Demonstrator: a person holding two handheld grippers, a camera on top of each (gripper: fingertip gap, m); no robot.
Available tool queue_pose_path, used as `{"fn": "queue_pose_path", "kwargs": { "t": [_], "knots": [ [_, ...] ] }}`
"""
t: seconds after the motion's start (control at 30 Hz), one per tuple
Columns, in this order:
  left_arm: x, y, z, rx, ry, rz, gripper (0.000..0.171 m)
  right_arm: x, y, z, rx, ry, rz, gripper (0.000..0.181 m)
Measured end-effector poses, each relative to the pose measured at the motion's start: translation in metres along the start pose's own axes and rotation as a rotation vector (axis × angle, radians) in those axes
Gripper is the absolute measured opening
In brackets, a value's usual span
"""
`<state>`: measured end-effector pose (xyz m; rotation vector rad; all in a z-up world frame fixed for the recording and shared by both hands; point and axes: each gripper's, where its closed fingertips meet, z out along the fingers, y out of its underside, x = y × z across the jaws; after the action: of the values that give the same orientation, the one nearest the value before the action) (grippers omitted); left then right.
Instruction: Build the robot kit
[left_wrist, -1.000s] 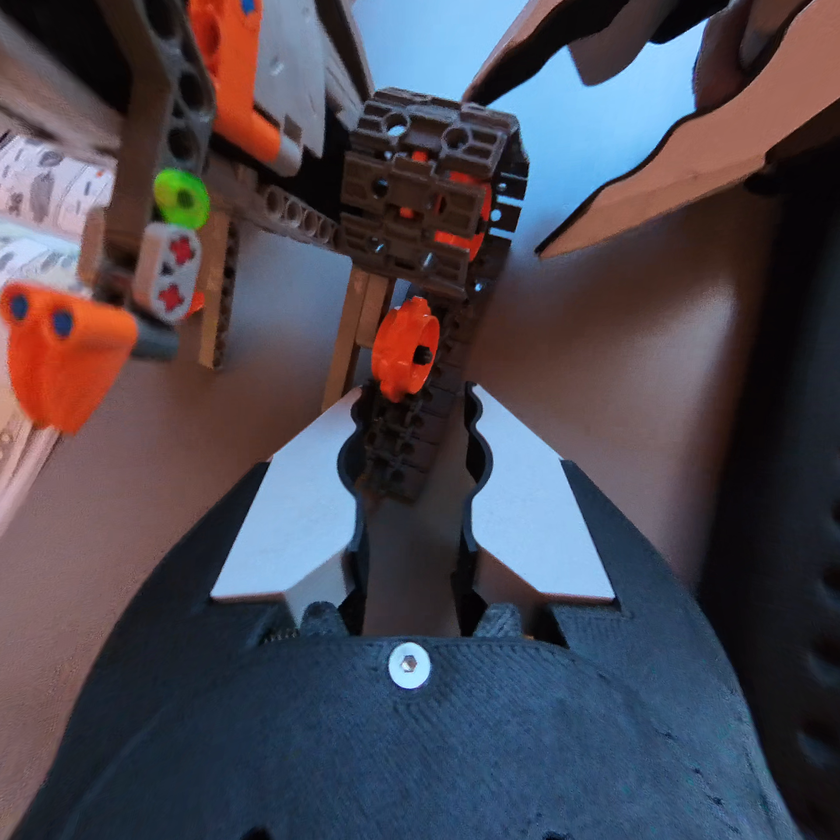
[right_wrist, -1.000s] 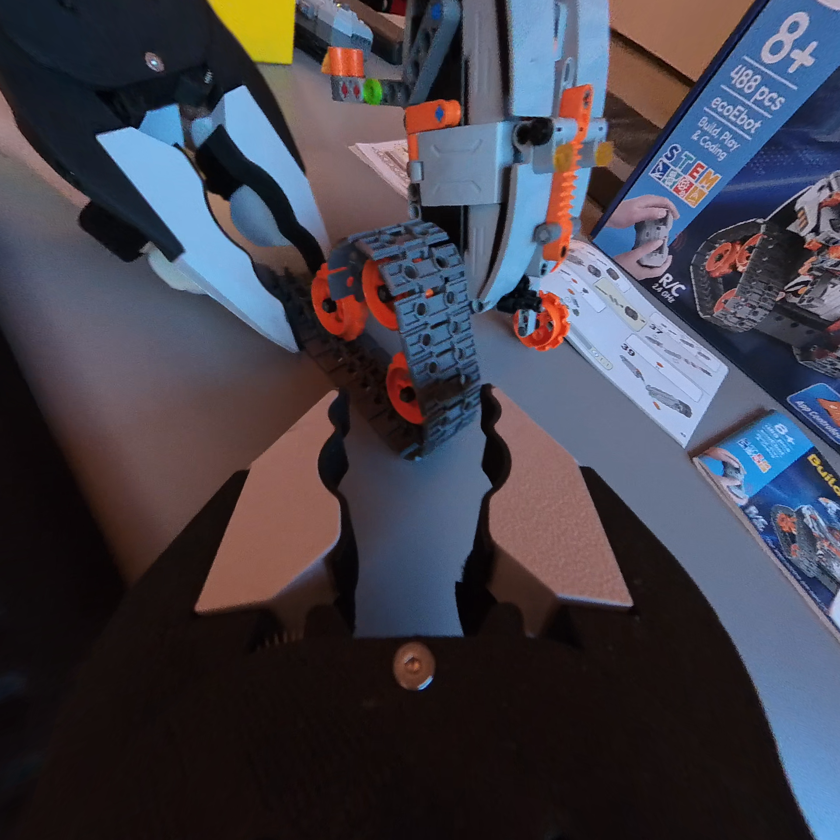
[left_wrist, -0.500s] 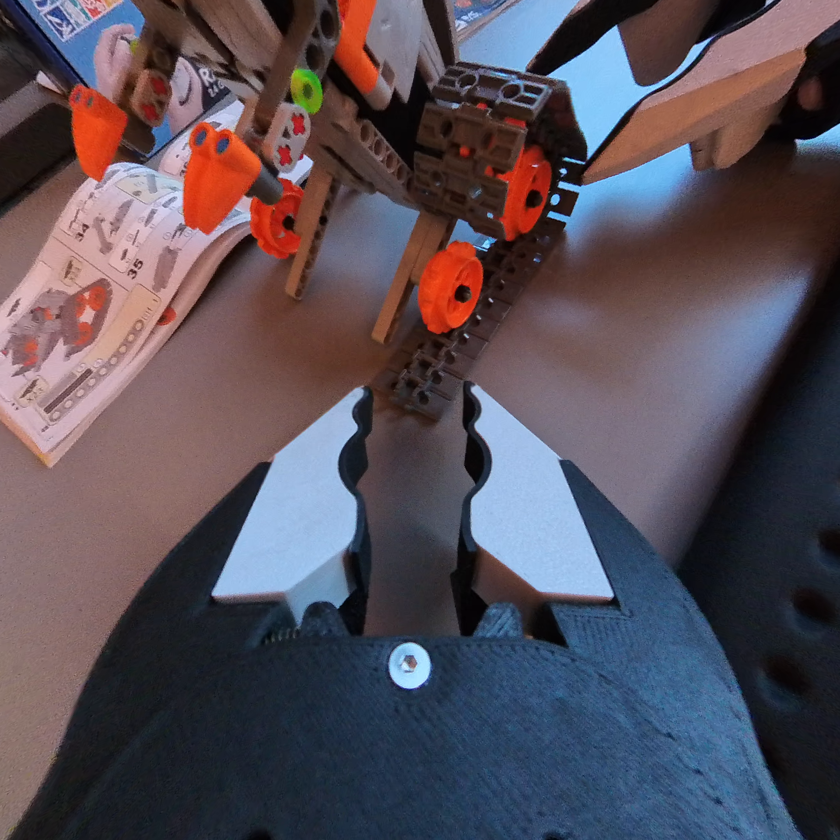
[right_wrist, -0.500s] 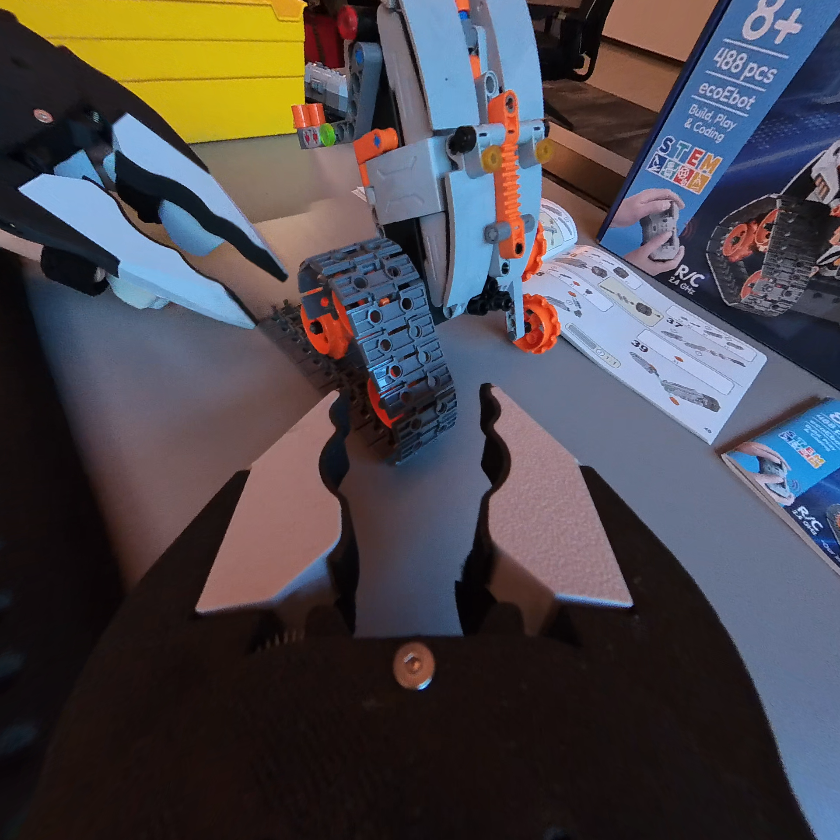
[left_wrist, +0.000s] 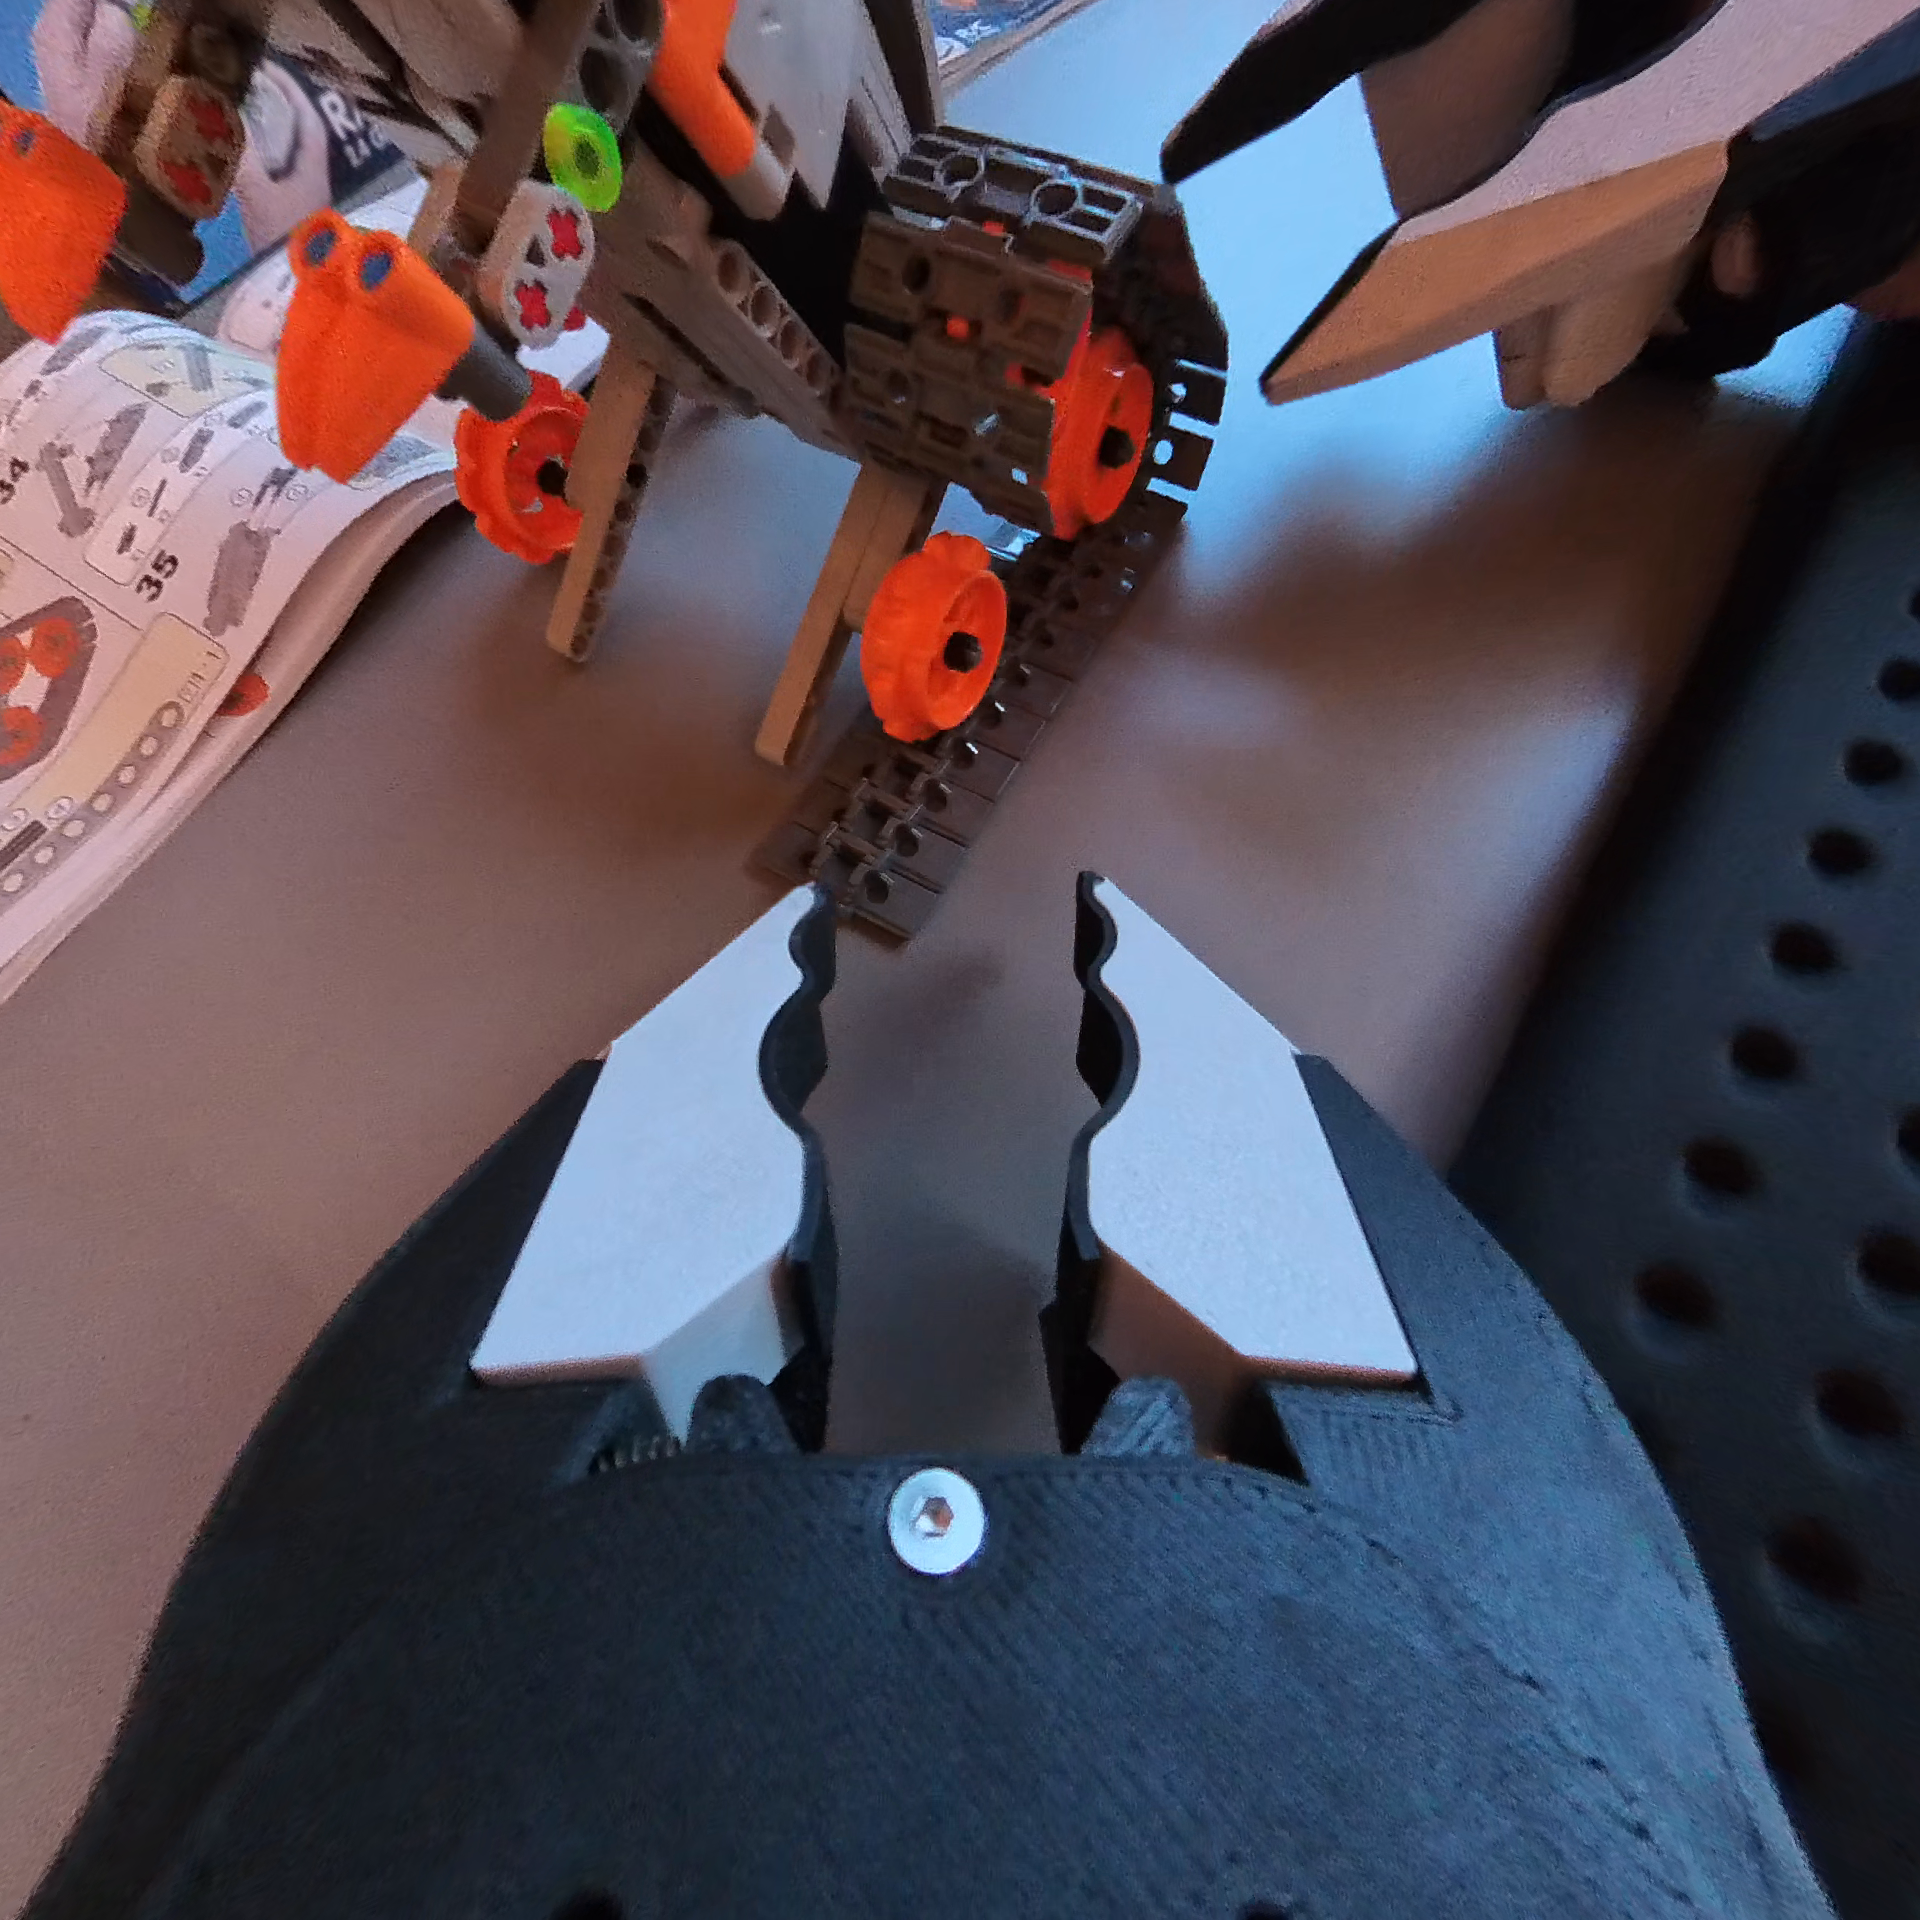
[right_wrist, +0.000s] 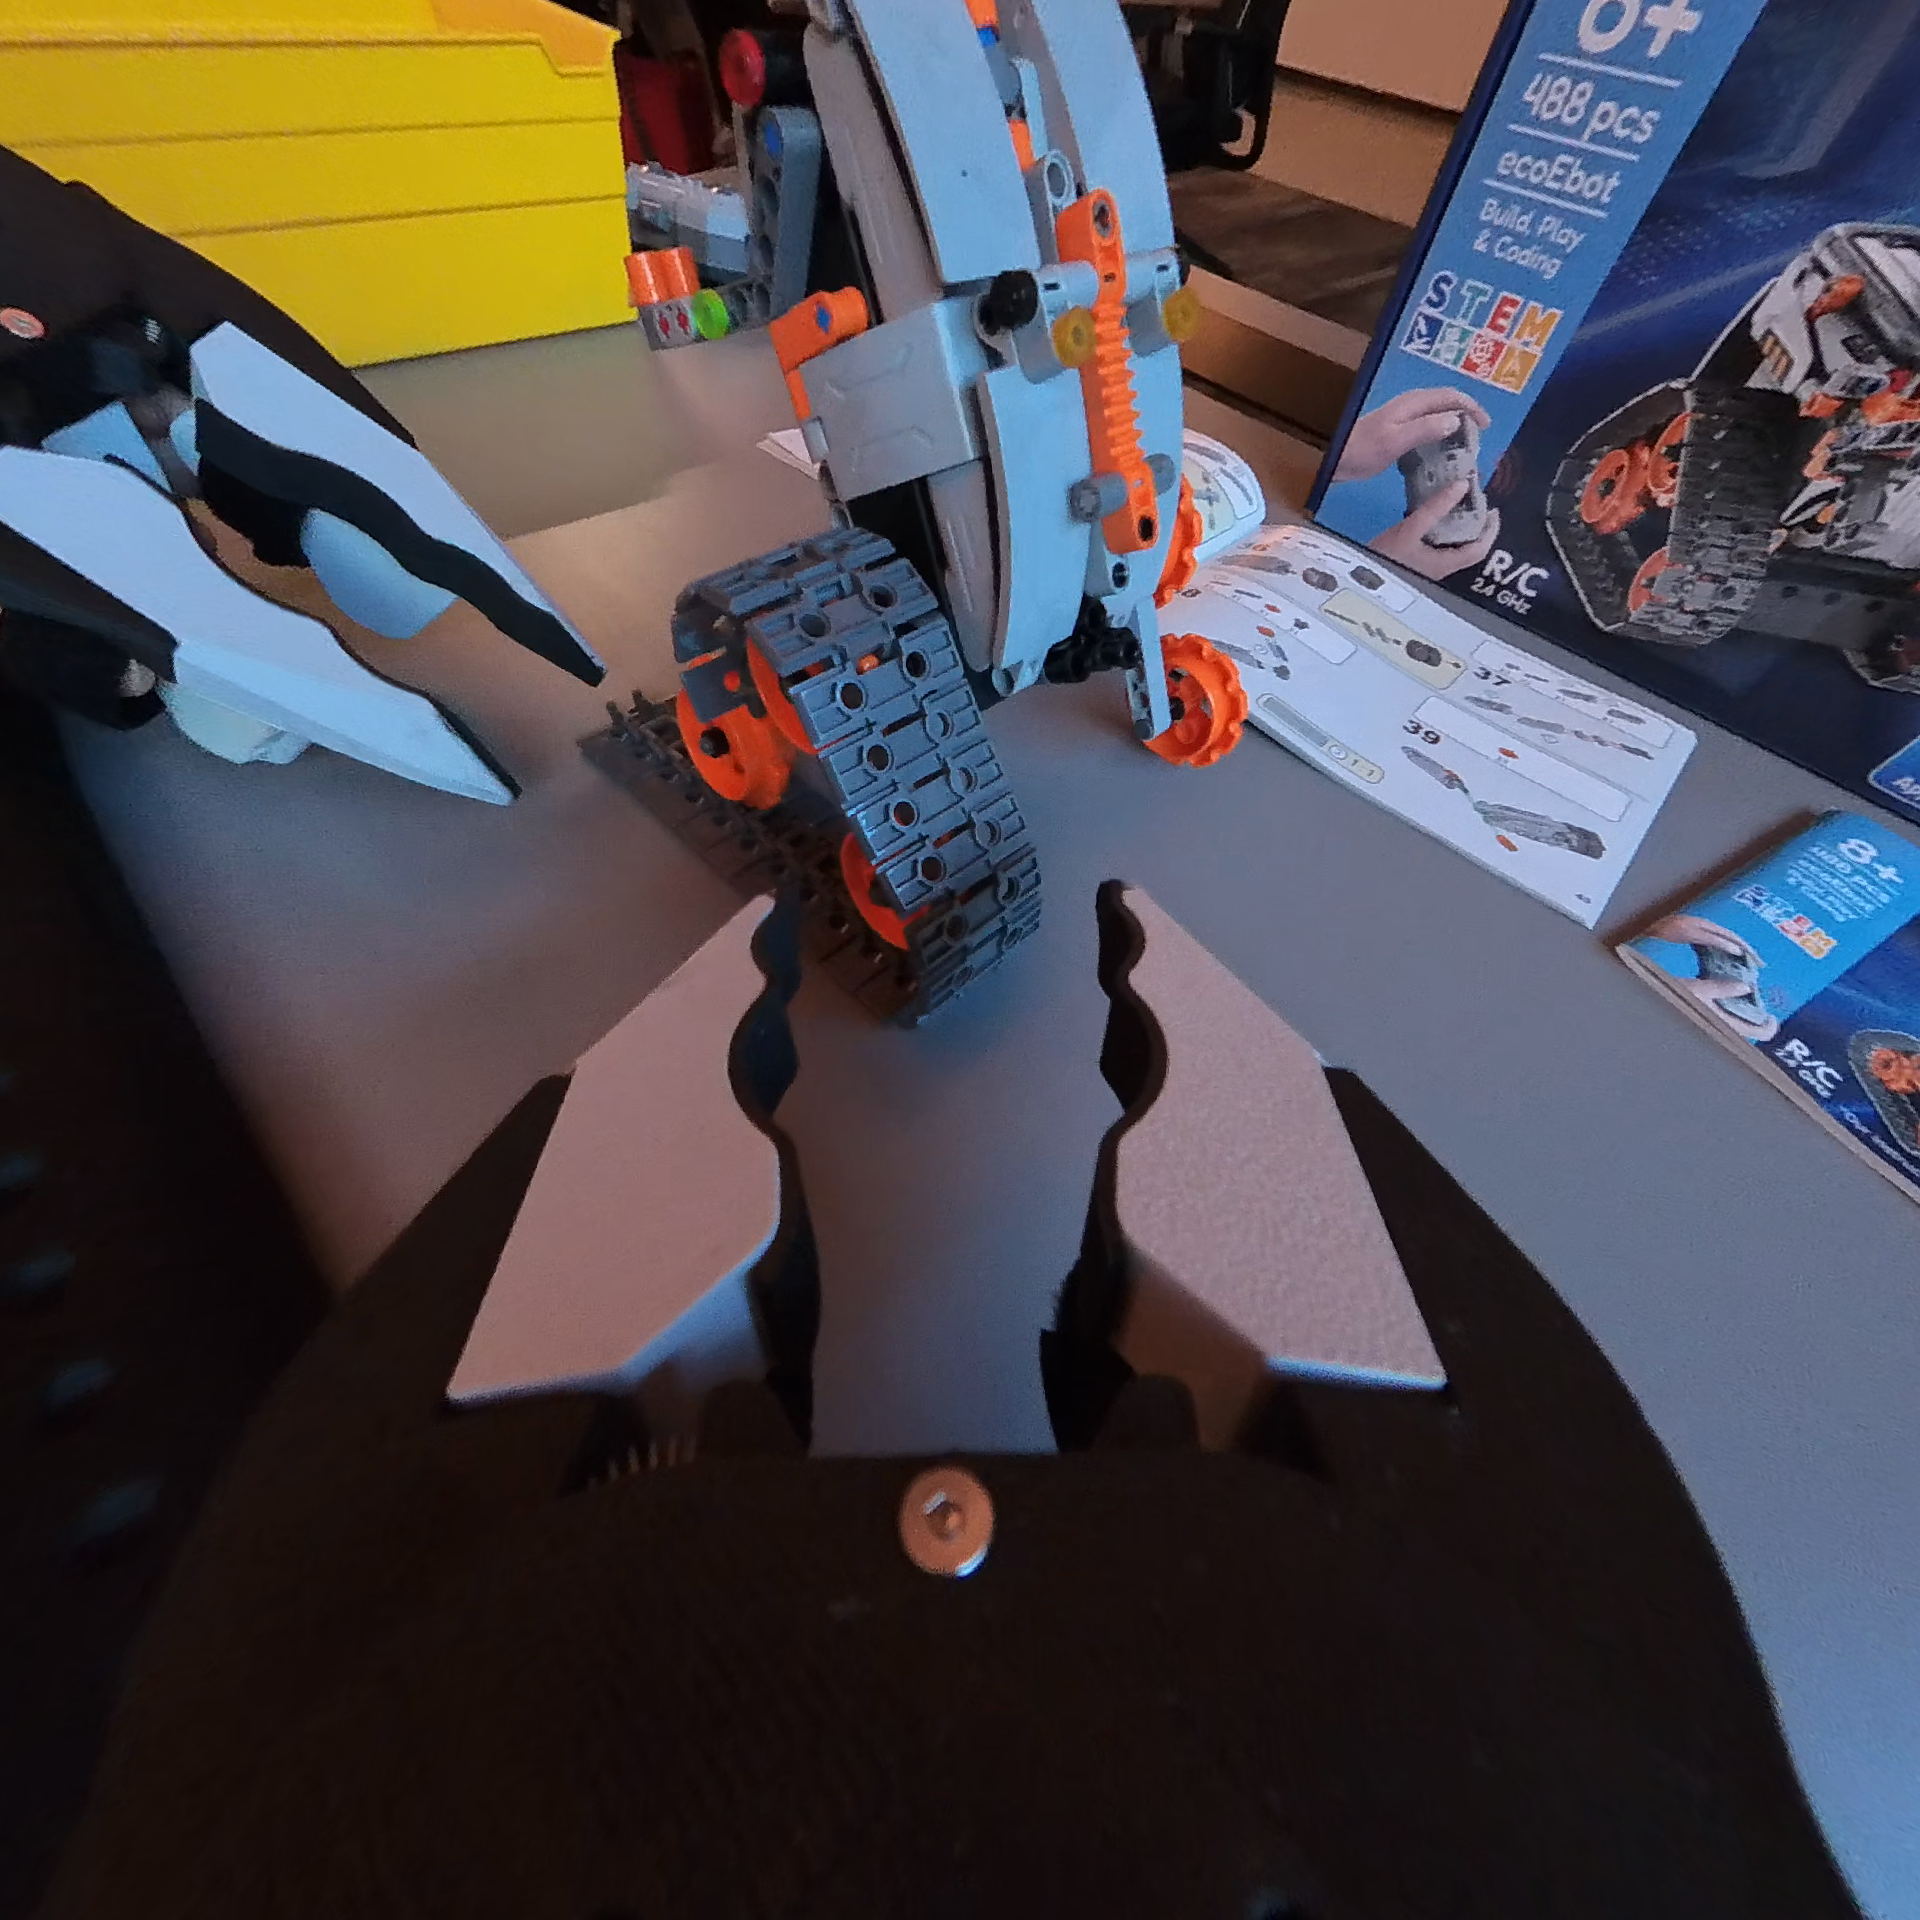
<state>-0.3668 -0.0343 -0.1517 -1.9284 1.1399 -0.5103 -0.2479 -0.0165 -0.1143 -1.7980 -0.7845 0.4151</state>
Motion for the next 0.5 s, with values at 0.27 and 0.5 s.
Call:
{"fn": "queue_pose_path", "kwargs": {
  "t": [0.27,0.5],
  "knots": [
    [-0.02,-0.021,-0.013,0.144,-0.07,-0.108,0.04,0.0,0.014,0.004,-0.098,-0.024,0.121,0.058],
    [0.01,-0.065,-0.005,0.209,-0.173,-0.035,0.04,0.03,-0.006,-0.013,0.13,-0.104,0.542,0.044]
  ]
}}
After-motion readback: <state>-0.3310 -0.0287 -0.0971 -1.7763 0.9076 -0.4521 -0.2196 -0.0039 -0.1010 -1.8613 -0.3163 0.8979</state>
